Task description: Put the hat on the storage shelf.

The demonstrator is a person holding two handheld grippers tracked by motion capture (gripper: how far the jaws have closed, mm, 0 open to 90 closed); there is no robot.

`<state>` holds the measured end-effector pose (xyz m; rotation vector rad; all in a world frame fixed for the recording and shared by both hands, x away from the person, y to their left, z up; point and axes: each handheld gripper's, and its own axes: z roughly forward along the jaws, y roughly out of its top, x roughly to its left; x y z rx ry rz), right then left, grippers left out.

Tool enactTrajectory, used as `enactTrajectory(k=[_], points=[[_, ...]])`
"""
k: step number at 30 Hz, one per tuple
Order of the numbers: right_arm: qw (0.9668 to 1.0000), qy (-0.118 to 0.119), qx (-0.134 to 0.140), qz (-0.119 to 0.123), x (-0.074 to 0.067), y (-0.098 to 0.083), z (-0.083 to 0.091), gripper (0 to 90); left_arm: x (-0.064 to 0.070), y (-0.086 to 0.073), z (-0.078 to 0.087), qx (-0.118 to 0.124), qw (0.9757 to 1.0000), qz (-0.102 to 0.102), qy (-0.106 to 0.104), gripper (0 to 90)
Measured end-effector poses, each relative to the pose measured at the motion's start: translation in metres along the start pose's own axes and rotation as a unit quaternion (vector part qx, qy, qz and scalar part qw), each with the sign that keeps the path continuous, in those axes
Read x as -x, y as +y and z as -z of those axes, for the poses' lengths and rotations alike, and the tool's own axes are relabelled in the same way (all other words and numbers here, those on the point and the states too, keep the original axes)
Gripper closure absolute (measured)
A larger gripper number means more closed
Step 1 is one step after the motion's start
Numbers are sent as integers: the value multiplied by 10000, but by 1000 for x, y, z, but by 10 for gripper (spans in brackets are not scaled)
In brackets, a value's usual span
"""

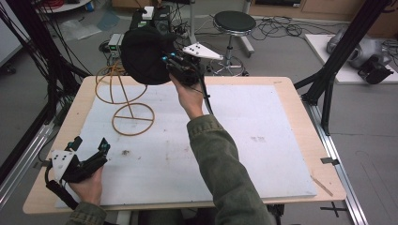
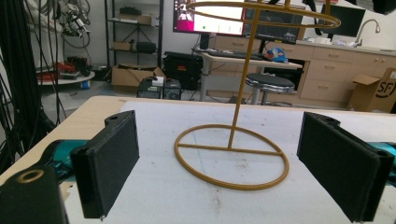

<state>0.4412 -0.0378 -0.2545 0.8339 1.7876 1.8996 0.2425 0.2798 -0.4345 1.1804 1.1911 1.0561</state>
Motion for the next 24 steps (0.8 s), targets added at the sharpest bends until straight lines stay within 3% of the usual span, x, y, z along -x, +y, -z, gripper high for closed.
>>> enactTrajectory(k=[12, 24], points=[[9988, 484, -76, 55, -39, -2, -36, 875, 0, 0, 0, 43, 10000, 30, -2, 131], [9974, 671, -262, 79, -51, -6, -48, 874, -3, 1, 1, 49, 10000, 50, 36, 132]])
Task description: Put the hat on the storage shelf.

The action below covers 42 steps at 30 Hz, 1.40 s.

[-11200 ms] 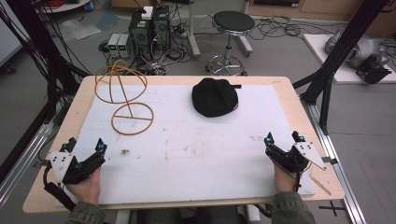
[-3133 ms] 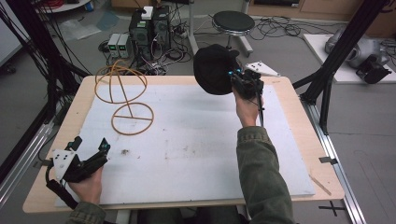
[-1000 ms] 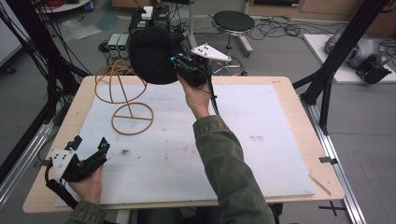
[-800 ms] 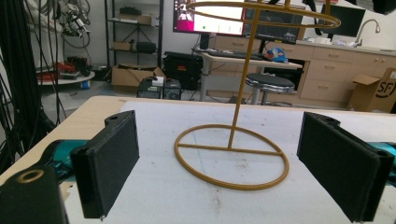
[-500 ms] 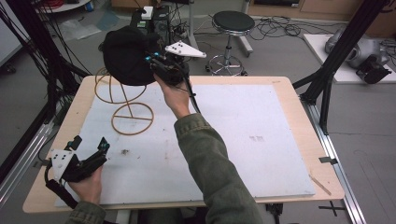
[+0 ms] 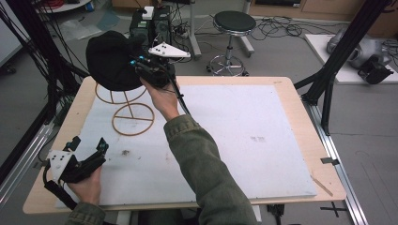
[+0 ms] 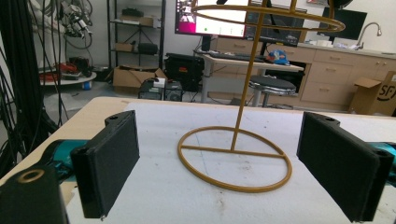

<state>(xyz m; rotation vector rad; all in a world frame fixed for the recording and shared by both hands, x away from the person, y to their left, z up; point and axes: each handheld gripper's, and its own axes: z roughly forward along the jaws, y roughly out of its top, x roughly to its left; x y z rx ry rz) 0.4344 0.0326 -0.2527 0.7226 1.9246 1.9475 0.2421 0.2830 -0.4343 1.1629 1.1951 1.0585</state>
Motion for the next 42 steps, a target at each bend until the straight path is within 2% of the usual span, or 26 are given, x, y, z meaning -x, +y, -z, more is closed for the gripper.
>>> enactTrajectory(k=[8, 11, 13, 18, 35, 37, 42], points=[[9998, 90, -186, 62, -4, -1, -5, 871, 1, 0, 0, -9, 10000, -7, -25, 132], [9994, 99, -310, 72, -5, -3, -8, 870, 1, 0, 0, -8, 10000, -10, -31, 132], [9986, 107, -518, 64, -5, -6, -11, 870, 1, 0, 0, 8, 10000, 13, -33, 132], [9974, 147, -708, 70, -6, -10, -14, 867, 0, 0, 0, -9, 10000, 12, -31, 132], [9968, 198, -778, 55, -9, -14, -19, 861, -1, -1, -1, -39, 10000, 27, -43, 133], [9960, 226, -863, 57, -8, -15, -20, 813, -1, -1, -1, -42, 10000, 32, -45, 133], [9943, 222, -1041, 41, -8, -18, -22, 784, 0, -1, -1, -40, 10000, 27, -69, 134]])
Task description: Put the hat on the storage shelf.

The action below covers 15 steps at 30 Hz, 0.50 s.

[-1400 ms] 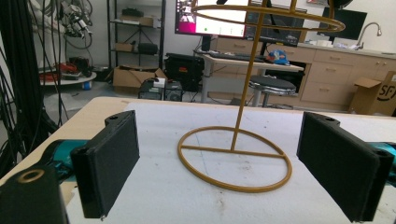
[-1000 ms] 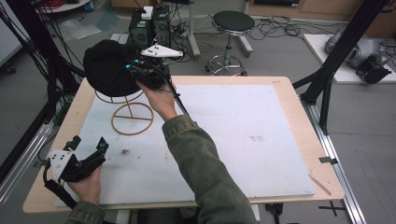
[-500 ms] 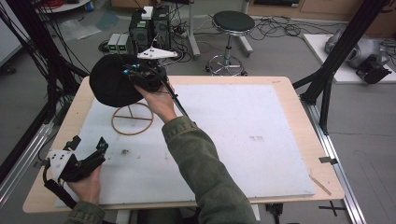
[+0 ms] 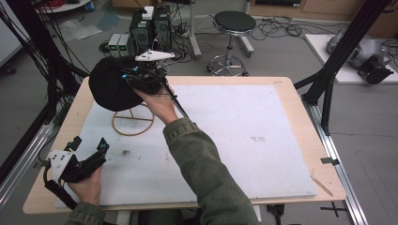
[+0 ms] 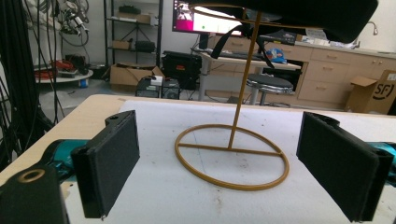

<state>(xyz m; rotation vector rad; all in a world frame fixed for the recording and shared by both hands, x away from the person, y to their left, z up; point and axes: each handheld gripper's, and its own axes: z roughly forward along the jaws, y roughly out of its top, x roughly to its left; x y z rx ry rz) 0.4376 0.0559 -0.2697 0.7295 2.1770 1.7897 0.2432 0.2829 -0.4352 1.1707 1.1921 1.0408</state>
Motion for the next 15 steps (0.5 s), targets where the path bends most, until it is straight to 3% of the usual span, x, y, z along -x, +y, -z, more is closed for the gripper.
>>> enactTrajectory(k=[12, 15], points=[[9999, 23, -97, -51, 2, -2, -2, 649, -1, 0, 0, -6, 10000, 48, 11, 135], [10000, -3, -77, -48, 1, -2, -2, 560, -1, 0, 0, -7, 10000, 46, 8, 135]])
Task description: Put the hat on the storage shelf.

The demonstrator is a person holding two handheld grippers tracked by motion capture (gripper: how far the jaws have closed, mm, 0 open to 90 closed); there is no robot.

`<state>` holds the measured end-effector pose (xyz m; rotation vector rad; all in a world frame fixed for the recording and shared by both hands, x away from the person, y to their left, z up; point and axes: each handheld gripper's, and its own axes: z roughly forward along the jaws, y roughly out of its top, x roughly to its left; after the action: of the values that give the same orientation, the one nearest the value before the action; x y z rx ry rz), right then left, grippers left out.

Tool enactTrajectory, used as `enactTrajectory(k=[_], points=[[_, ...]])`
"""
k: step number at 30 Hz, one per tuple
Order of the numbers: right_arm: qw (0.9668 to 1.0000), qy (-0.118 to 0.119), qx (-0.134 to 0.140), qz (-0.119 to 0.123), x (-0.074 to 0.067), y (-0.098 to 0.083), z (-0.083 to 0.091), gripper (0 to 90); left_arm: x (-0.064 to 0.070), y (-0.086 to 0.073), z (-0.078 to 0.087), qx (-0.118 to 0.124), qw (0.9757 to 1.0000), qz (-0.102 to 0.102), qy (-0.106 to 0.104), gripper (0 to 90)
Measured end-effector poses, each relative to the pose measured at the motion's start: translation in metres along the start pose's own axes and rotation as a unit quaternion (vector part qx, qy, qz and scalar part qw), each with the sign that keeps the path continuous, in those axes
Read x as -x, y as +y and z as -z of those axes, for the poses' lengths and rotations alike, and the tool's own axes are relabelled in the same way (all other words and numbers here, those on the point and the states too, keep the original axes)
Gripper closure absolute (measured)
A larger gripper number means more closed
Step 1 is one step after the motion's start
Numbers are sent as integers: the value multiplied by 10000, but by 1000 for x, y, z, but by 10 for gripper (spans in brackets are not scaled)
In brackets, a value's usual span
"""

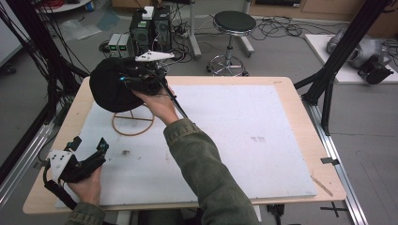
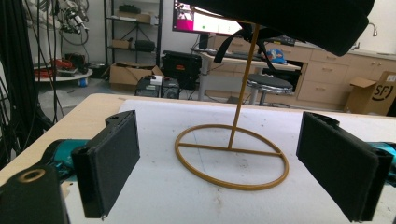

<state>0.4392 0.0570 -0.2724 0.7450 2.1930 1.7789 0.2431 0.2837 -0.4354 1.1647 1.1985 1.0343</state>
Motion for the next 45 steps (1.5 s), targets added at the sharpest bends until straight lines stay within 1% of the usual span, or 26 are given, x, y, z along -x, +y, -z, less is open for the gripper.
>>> enactTrajectory(k=[1, 2, 3, 5, 6, 9, 11, 13, 15, 17, 18, 20, 21, 22, 23, 26, 28, 33, 38, 40, 42, 45], points=[[10000, 10, -2, 41, 0, 0, 0, 542, 0, 0, 0, -1, 10000, 2, -3, 135], [10000, -28, 7, 86, -1, 0, 0, 531, 0, 0, 0, -1, 10000, -1, -4, 135], [9999, -58, 22, 83, -2, -1, -1, 510, 0, 0, 0, -1, 10000, -3, -4, 135], [9999, 7, 36, 117, -3, -1, -1, 453, 0, 0, 0, 0, 10000, -3, -1, 135], [9999, 21, 29, 122, -3, -1, -1, 439, 0, 0, 1, -6, 10000, -10, 4, 135], [9999, 53, 23, 130, -4, -1, -2, 332, 0, 0, 1, -9, 10000, -14, 8, 135], [9998, -6, 35, 192, -6, -2, -2, 254, 0, 0, 1, 6, 10000, 1, -7, 135], [9997, -33, 63, 230, -8, -2, -1, 203, 0, 1, 1, 14, 10000, -11, -19, 135], [9996, -69, 123, 241, -9, -3, 0, 174, 1, 1, 1, 20, 10000, -16, -25, 135], [9994, -184, 158, 267, -9, -4, 2, 141, 1, 1, 1, 12, 10000, -23, -30, 135], [9992, -218, 190, 271, -7, -4, 3, 138, 1, 1, 1, 12, 10000, -23, -30, 135], [9983, -331, 382, 291, -4, -7, 8, 130, 1, 1, 1, 14, 10000, -23, -28, 135], [9980, -417, 389, 286, -2, -8, 11, 121, 1, 0, 1, 13, 10000, -23, -32, 135], [9981, -452, 339, 258, 2, -8, 13, 121, 1, 0, 1, 8, 10000, -21, -34, 135], [9981, -468, 348, 214, 4, -9, 17, 121, 1, 0, 1, 4, 10000, -22, -33, 135], [9966, -585, 536, 215, 11, -8, 30, 121, 1, 0, 0, 13, 10000, -24, -36, 135], [9957, -675, 585, 228, 16, -8, 40, 121, 2, 0, 0, 15, 10000, -32, -34, 135], [9937, -905, 632, 187, 28, -10, 63, 121, 3, 0, 0, 2, 10000, -61, -46, 135], [9911, -1111, 673, 273, 36, -15, 88, 121, 3, 0, -1, -15, 10000, -87, -45, 135], [9899, -1223, 656, 277, 39, -17, 99, 121, 4, 0, -1, -5, 9999, -95, -43, 135], [9886, -1301, 706, 286, 42, -20, 110, 121, 4, 0, -1, -4, 9999, -93, -46, 135], [9869, -1411, 745, 221, 47, -24, 127, 121, 5, 0, -1, 10, 10000, -86, -45, 135]])
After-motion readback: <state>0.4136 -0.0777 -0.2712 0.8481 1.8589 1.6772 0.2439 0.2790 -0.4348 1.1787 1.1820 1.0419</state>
